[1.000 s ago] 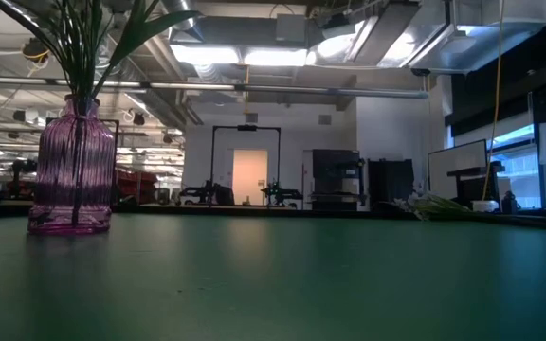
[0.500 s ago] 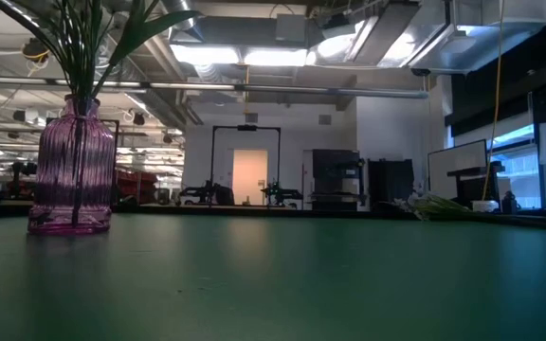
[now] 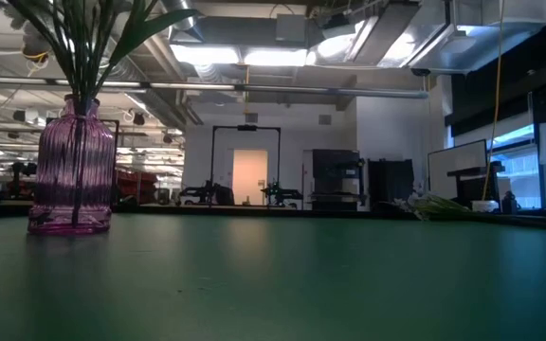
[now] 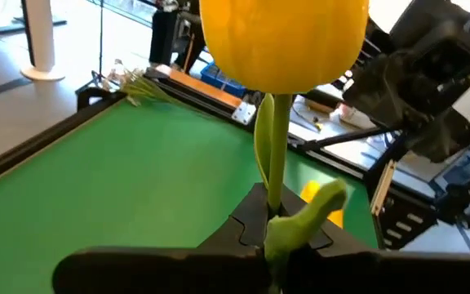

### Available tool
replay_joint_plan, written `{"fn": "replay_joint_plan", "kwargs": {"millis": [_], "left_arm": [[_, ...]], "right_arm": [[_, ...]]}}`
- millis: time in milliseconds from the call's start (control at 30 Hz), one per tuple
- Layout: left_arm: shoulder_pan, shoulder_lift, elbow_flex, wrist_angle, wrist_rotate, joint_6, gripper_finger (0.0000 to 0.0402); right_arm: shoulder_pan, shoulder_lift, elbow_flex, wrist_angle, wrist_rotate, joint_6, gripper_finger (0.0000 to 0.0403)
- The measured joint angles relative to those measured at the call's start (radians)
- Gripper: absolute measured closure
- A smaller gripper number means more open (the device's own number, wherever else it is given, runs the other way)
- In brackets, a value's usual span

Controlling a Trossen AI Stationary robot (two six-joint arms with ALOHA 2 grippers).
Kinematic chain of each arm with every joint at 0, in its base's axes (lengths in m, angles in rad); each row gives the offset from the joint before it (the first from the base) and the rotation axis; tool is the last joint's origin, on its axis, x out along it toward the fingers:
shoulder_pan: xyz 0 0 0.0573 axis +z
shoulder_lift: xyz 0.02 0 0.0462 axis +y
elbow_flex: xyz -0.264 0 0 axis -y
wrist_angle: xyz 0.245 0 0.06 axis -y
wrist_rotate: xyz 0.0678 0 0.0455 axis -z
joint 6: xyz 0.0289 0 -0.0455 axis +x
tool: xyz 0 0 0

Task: Sort flowers into vase by color
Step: Put the yellow tulip into the pink vase

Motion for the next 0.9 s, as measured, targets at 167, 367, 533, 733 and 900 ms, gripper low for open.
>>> {"fn": "replay_joint_plan", "kwargs": {"millis": [167,367,533,733,900], "left_arm": [[-0.037,0.025,0.0,0.001,0.0,0.001,0.0396],[-0.093,0.061,-0.029,0.043,-0.042,0.046,0.0396],[-0.159,0.062,-0.131,0.194,-0.078,0.122,0.0396],[-0.21,0.062,-0.22,0.262,-0.1,0.169,0.0394],[-0.213,0.06,-0.231,0.219,-0.109,0.162,0.0359]], "right_arm": [[0.0,0.0,0.0,-0.004,0.0,0.0,0.0143],[0.0,0.0,0.0,-0.013,0.0,0.0,0.0143],[0.0,0.0,0.0,-0.044,0.0,0.022,0.0143],[0.0,0.0,0.0,-0.08,0.001,0.055,0.0143],[0.0,0.0,0.0,-0.164,0.092,0.111,0.0143]]}}
